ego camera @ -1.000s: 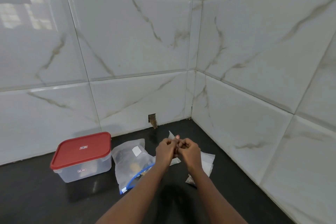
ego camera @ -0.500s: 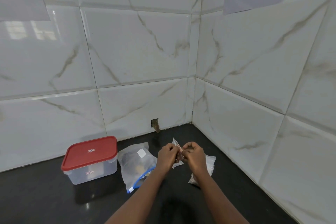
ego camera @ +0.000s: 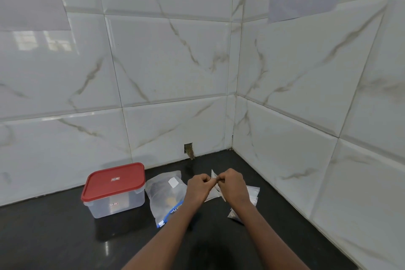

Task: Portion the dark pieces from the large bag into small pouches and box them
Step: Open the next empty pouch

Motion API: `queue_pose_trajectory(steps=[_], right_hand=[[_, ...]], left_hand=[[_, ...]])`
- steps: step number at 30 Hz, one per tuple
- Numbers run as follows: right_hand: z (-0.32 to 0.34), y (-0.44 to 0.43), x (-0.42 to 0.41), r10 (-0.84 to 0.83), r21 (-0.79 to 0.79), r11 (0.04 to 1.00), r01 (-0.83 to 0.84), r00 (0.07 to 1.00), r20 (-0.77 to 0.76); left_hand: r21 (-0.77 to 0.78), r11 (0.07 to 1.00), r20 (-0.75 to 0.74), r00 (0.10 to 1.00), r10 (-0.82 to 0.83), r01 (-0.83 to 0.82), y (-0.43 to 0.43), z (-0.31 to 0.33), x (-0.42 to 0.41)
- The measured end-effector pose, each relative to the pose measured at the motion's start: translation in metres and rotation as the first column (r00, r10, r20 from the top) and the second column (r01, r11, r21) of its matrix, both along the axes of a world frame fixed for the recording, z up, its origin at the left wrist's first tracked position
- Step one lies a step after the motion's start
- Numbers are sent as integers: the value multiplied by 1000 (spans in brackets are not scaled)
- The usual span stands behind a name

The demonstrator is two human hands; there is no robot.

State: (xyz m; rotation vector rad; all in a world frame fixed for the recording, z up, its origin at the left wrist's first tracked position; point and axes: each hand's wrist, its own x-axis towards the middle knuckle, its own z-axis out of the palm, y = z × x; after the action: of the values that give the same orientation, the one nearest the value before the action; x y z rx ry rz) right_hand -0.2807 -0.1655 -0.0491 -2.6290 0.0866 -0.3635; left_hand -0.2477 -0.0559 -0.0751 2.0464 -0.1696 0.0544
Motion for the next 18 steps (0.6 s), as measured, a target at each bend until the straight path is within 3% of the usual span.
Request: queue_pose_trajectory(steps=[7,11,13,18], right_hand=[[2,-1,-1,105,-211,969,-125,989,-103],[-2,-3,-9,107,-343,932,-119,993,-54],[-2,0,-10,116,-305,944,-130,991,-65],[0,1,-5,23,-21,999,-26,994,-108]], left_hand=[[39,999,44,999,11,-13,8,3,-1],[129,991,43,998,34,-39,6,6,-7],[158,987,17,1000,20,-22,4,5,-5],[245,969,-10,1000,12,-9,4,8,-2]])
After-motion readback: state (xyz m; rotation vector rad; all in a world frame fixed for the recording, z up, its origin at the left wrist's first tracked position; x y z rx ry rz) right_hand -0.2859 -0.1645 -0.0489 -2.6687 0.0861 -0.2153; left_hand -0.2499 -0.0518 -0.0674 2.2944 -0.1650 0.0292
